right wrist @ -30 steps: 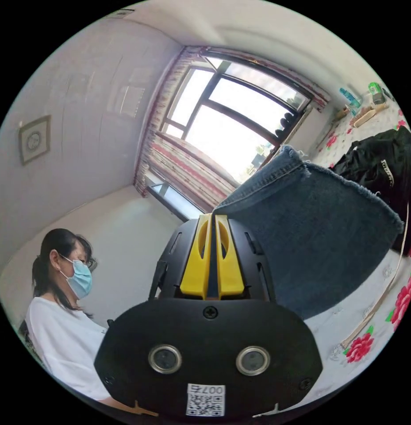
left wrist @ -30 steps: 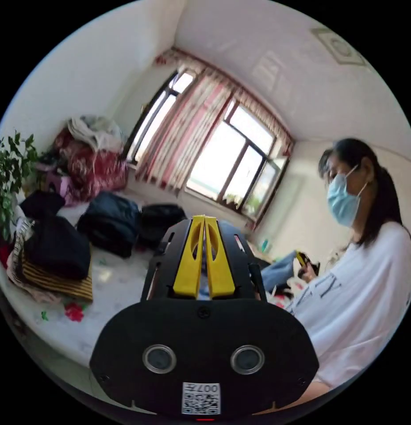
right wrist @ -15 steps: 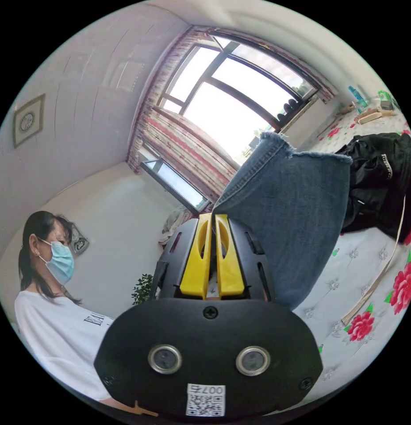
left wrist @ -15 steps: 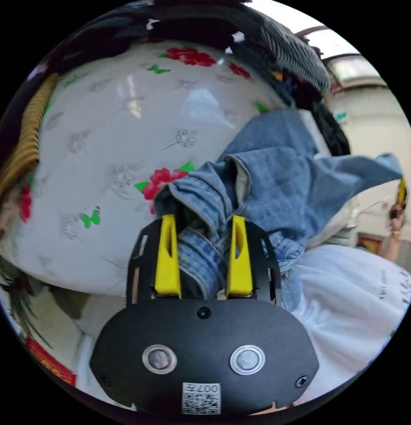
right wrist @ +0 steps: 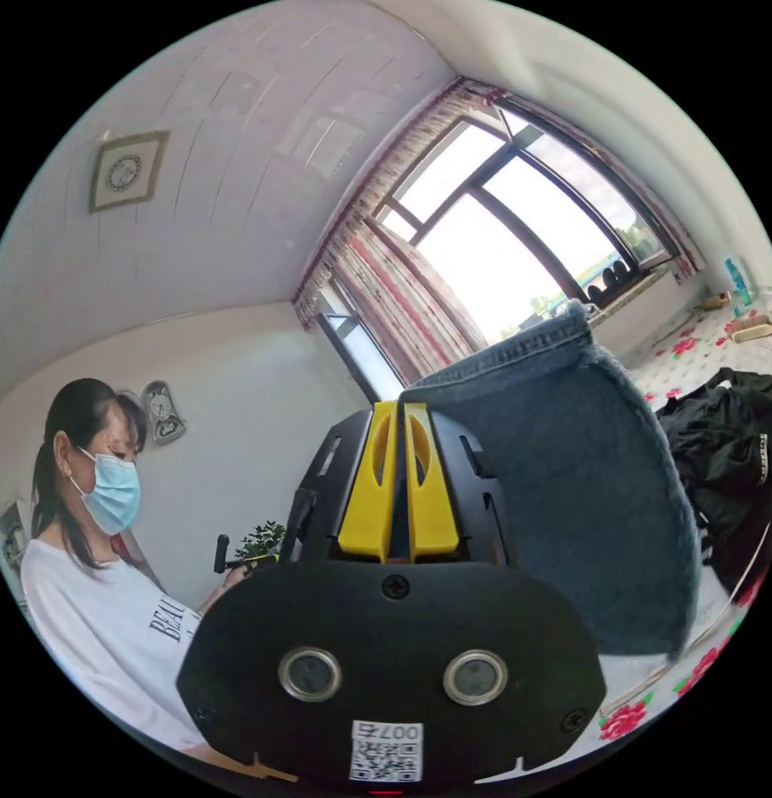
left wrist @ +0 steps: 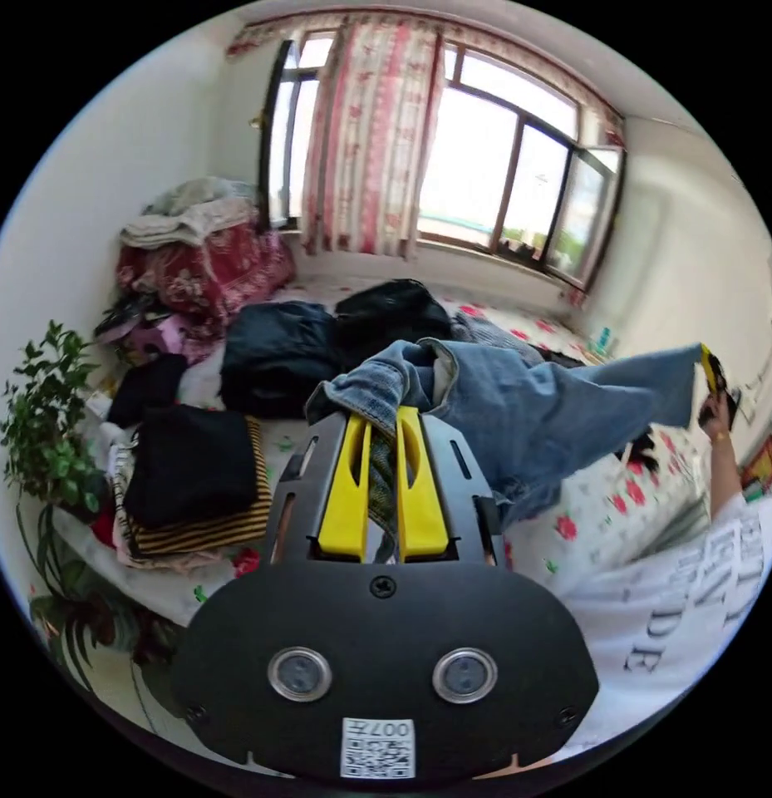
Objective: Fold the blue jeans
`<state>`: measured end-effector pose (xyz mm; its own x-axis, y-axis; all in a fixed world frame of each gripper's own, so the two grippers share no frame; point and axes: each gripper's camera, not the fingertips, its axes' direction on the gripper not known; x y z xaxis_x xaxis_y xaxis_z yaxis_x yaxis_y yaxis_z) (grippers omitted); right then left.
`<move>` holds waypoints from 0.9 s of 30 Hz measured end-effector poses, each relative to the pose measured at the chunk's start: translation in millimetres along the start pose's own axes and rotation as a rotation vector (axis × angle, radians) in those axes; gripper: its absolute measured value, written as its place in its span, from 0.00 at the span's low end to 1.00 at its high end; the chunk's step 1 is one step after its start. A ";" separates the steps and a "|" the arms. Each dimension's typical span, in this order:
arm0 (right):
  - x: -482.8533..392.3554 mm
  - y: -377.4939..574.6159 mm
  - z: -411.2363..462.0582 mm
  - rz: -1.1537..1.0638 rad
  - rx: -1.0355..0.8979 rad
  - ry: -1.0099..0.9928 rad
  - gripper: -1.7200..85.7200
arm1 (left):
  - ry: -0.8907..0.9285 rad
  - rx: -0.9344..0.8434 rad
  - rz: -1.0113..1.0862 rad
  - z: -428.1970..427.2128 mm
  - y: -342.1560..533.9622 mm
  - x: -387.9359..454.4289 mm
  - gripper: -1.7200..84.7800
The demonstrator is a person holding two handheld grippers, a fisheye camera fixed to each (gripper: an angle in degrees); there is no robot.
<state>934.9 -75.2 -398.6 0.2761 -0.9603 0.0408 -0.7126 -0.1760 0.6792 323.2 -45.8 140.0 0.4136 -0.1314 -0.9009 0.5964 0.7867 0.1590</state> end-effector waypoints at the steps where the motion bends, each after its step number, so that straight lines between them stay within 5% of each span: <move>1: 10.7 3.2 23.9 -0.005 -0.010 0.015 0.02 | -0.049 -0.015 -0.037 23.1 -8.6 -14.2 0.09; 6: 108.8 82.4 124.1 0.201 -0.273 0.253 0.05 | -0.207 -0.273 -0.297 133.9 16.4 -62.3 0.13; 18: 201.9 381.0 192.0 0.542 -0.761 0.408 0.10 | -0.107 -0.463 -0.597 150.4 208.9 -69.1 0.16; 23: 194.7 422.1 260.3 0.498 -0.773 0.483 0.07 | -0.094 -0.527 -0.563 182.5 186.0 -71.9 0.17; 27: 197.4 416.1 284.0 0.513 -0.804 0.479 0.03 | -0.255 -0.655 -0.314 217.3 153.5 -52.1 0.08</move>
<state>509.7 -399.5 -316.0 0.4138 -0.6627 0.6242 -0.2295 0.5876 0.7759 542.7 -49.2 299.0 0.4859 -0.4799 -0.7305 0.2155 0.8757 -0.4321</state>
